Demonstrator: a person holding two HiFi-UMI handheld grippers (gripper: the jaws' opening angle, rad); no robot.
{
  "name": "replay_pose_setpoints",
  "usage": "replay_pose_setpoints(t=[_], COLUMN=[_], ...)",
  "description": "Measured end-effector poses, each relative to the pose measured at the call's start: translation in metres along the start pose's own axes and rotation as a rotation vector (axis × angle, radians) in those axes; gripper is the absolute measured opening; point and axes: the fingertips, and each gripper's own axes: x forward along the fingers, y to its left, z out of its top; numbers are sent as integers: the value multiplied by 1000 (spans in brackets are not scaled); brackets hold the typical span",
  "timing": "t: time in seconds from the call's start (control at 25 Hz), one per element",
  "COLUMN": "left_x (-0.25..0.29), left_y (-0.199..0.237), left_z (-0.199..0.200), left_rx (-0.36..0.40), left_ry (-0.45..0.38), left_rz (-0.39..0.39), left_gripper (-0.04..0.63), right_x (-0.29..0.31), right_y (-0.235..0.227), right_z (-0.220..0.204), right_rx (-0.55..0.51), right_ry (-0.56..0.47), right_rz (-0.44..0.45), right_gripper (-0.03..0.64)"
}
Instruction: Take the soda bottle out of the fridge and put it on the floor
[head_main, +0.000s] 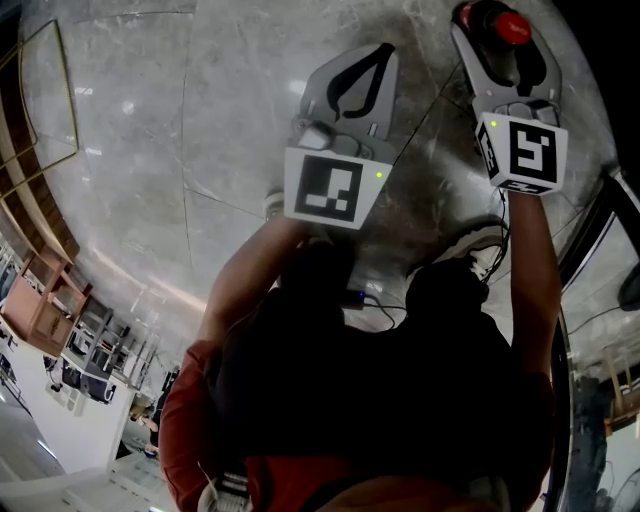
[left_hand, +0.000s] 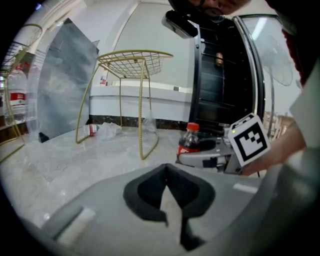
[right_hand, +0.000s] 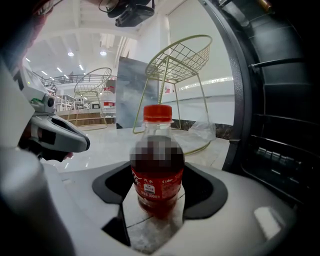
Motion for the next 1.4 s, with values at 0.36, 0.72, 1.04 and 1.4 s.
replay_pose_setpoints(t=[0.36, 0.72, 1.04, 1.4], left_x=[-3, -2, -3, -6], left_y=[-3, -2, -4, -10], left_z=[-5, -6, -7, -5], left_rx=[-1, -7, -1, 14], left_ry=[10, 14, 14, 8], left_rz=[-5, -7, -7, -15], left_gripper=[0, 0, 0, 0], right_x=[-1, 0, -5, -16], right_y=[0, 1, 2, 1], right_z=[2, 2, 3, -1], right_rx=[-10, -8, 11, 27], right_ry=[-25, -36, -52, -44], right_rz=[-6, -12, -22, -30], right_gripper=[299, 301, 302, 308])
